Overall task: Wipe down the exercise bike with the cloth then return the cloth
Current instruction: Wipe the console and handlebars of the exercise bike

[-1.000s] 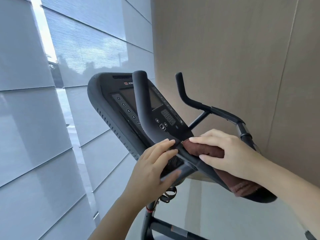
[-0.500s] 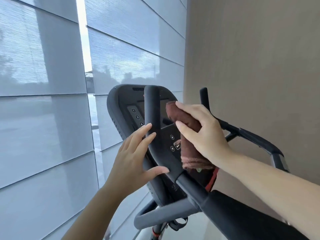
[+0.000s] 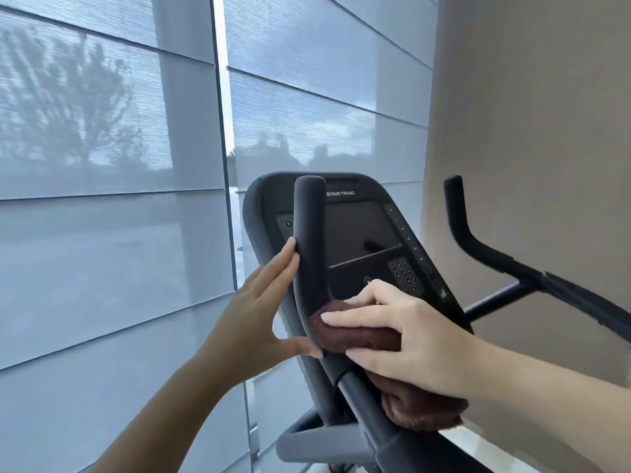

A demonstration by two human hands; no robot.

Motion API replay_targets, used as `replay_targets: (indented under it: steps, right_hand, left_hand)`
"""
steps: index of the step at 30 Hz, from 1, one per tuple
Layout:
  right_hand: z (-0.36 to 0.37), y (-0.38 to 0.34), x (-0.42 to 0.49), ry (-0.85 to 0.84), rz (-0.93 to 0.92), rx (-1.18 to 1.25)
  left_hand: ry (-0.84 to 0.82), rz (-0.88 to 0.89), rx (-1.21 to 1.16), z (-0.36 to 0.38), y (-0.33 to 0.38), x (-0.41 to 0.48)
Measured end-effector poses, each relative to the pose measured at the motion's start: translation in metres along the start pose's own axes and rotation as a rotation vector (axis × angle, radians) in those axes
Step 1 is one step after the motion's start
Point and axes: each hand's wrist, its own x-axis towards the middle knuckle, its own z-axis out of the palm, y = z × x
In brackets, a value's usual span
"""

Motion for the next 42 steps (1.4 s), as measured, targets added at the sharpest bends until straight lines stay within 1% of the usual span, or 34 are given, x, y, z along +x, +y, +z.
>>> replay_targets:
  steps: [1,2,4,5,6,7,8,10,14,16,18,19,20,22,23,24,25,26,27,28,30,32,33,34,35,37,39,40,42]
  right_hand:
    - [-0.004,-0.002,0.002,0.046,-0.046,-0.029]
    - [-0.008,-0.003,0.007,0.132,-0.093,-0.050]
    - [-0.015,-0.004,0.030,0.376,-0.146,-0.051]
    - [-0.018,-0.004,0.045,0.492,-0.141,-0.023]
    - [-0.023,-0.005,0.061,0.568,-0.121,0.028]
    - [-0.026,-0.006,0.074,0.596,-0.100,0.075]
    - [-0.027,-0.006,0.083,0.576,-0.085,0.109]
    - [-0.024,0.001,0.082,0.459,-0.068,0.143]
    - [-0.002,0.021,0.029,0.084,-0.031,0.230]
    - [0.002,0.026,0.007,-0.013,0.027,0.310]
    - [-0.007,0.025,0.006,-0.078,0.021,0.305]
    - [-0.014,0.024,0.013,-0.041,-0.008,0.275]
    - [-0.020,0.024,0.023,0.070,-0.035,0.235]
    - [-0.028,0.021,0.053,0.378,-0.054,0.206]
    - [-0.028,0.018,0.067,0.490,-0.048,0.238]
    - [-0.025,0.016,0.079,0.545,-0.043,0.312]
    - [-0.021,0.015,0.086,0.554,-0.044,0.405]
    - [-0.014,0.016,0.086,0.539,-0.044,0.491]
    - [-0.006,0.019,0.080,0.507,-0.040,0.528]
    - [0.001,0.023,0.069,0.453,-0.029,0.513]
    - [0.009,0.032,0.038,0.276,-0.014,0.442]
    - [0.011,0.036,0.009,0.078,0.042,0.498]
    - [0.010,0.037,0.002,0.026,0.066,0.521]
    - [0.007,0.036,0.001,0.021,0.056,0.493]
    - [0.003,0.034,0.006,0.080,0.028,0.429]
    - [-0.009,0.028,0.034,0.338,-0.017,0.366]
    - [-0.018,0.017,0.072,0.586,-0.021,0.383]
    - [-0.020,0.012,0.089,0.651,-0.027,0.405]
    - [-0.020,0.009,0.108,0.649,-0.032,0.529]
  left_hand:
    - [-0.009,-0.007,0.011,-0.001,0.002,0.000]
    - [-0.018,-0.017,0.020,-0.002,0.003,0.000]
    - [-0.028,-0.038,0.021,-0.003,0.004,0.000]
    - [-0.028,-0.047,0.020,-0.003,0.005,0.000]
    - [-0.028,-0.056,0.022,-0.004,0.006,0.000]
    - [-0.030,-0.064,0.024,-0.004,0.007,0.000]
    - [-0.030,-0.069,0.028,-0.004,0.007,-0.001]
    - [-0.020,-0.061,0.038,-0.004,0.006,-0.001]
    - [0.024,-0.038,0.034,0.000,0.007,0.000]
    - [0.032,-0.046,-0.036,0.001,0.006,0.002]
    - [0.026,-0.071,-0.142,0.001,0.005,0.001]
    - [0.019,-0.085,-0.187,0.002,0.005,0.000]
    - [0.013,-0.102,-0.221,0.002,0.004,-0.001]
    - [0.006,-0.173,-0.316,0.003,0.003,-0.002]
    - [0.018,-0.239,-0.413,0.004,0.004,-0.002]
    - [0.041,-0.313,-0.544,0.004,0.004,-0.002]
    - [0.064,-0.372,-0.676,0.006,0.003,-0.001]
    - [0.083,-0.411,-0.780,0.007,0.003,-0.001]
    - [0.095,-0.434,-0.839,0.008,0.002,0.000]
    - [0.105,-0.442,-0.873,0.010,0.001,0.000]
    - [0.129,-0.433,-0.897,0.013,0.000,0.001]
    - [0.142,-0.413,-0.899,0.017,-0.001,0.002]
    - [0.148,-0.408,-0.897,0.019,-0.001,0.002]
    - [0.155,-0.407,-0.899,0.020,-0.002,0.002]
    - [0.157,-0.409,-0.903,0.020,-0.002,0.002]
    - [0.145,-0.411,-0.911,0.020,-0.003,0.002]
    - [0.145,-0.413,-0.905,0.019,-0.003,0.002]
    - [0.153,-0.411,-0.902,0.019,-0.002,0.002]
    - [0.169,-0.416,-0.915,0.020,-0.001,0.001]
